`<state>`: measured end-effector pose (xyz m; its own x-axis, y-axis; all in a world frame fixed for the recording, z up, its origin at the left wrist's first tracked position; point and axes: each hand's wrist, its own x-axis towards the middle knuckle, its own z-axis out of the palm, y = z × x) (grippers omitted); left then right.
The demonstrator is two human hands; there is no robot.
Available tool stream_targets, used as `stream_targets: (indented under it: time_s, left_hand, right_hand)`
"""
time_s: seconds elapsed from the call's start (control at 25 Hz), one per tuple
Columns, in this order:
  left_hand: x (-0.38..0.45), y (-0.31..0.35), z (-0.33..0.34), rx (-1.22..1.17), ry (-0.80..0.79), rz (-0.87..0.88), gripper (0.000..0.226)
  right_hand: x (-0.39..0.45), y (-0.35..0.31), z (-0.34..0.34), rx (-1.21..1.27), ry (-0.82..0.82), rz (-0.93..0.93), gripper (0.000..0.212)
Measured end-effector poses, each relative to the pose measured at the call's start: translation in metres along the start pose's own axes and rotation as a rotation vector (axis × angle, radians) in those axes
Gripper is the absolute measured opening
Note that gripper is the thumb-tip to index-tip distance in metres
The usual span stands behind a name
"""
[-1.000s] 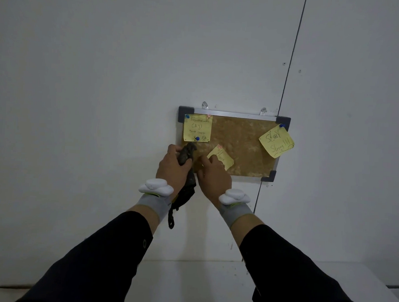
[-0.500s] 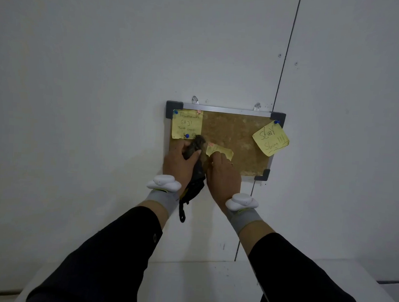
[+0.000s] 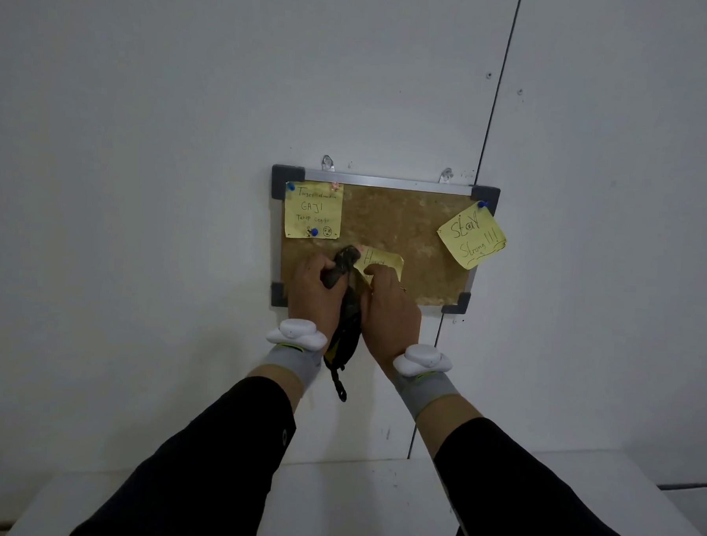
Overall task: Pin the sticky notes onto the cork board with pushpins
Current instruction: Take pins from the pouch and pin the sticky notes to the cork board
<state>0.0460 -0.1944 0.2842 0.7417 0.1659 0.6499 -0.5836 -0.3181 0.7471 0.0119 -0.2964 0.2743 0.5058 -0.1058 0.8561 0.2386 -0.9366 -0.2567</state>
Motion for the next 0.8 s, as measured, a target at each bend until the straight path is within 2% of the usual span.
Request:
stream_targets:
  time_s: [0.16,0.24,0.36,0.48,0.6,0.8]
  left_hand:
    - [-0.022,-0.016,0.003,0.067,-0.031,-0.026,0.015]
    - [-0.023,-0.017,0.001,0.080,-0.056,-0.040,0.020]
    - [-0.021,-0.012,-0.006,0.132,-0.121,-0.022,0.014]
    - [-0.016,0.000,-0.015,0.151,-0.023,-0.030,0.008]
    - [0.003,0.014,-0.028,0.184,0.096,-0.054,0.016]
    - [0.009,0.012,-0.035,0.198,0.107,-0.040,0.016]
  right_hand:
    - [0.000,-0.002,-0.002,-0.009,-0.019,-0.010,0.034]
    - [0.002,-0.002,-0.002,-0.038,-0.085,-0.003,0.026]
    - [0.002,-0.001,-0.004,-0.065,-0.160,0.045,0.019]
    - [0.002,-0.005,-0.008,-0.066,-0.174,0.084,0.018]
    - [0.002,-0.005,-0.011,-0.068,-0.173,0.087,0.015]
    - [0.002,-0.007,-0.009,-0.084,-0.171,0.070,0.015]
